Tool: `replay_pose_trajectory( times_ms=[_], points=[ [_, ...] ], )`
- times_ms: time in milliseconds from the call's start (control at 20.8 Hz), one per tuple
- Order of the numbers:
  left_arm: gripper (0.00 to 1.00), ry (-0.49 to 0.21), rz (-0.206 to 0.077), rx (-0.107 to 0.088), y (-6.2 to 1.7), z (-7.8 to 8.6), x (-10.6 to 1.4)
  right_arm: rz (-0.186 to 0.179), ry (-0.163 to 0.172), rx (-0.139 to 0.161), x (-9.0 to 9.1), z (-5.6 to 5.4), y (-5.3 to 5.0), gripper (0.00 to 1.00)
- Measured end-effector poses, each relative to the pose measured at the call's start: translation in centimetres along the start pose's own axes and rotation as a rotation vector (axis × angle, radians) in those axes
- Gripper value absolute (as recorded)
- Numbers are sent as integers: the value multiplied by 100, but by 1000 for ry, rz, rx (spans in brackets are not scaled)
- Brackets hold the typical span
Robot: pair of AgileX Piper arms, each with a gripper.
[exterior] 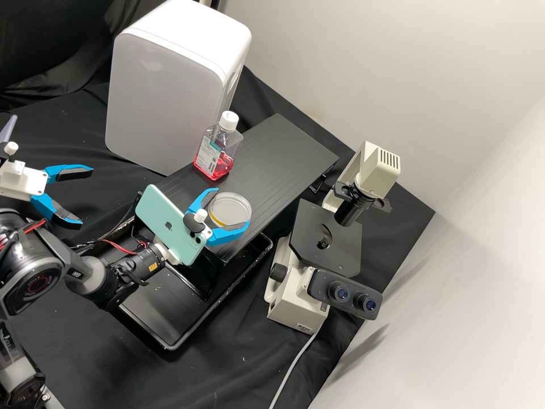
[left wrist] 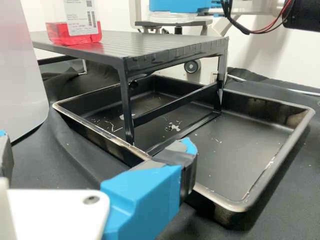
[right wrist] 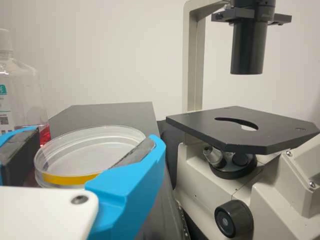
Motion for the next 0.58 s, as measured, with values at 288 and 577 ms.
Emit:
replay_pose_trajectory(
  times_ms=[288, 577],
  points=[
    [100, -4, -1, 1, -2, 9, 1, -33, -6, 2, 14, 18, -87, 0],
    [100, -10, -3, 2, -6, 24, 2, -61, -32, 2, 26, 83, -159, 0]
  ],
)
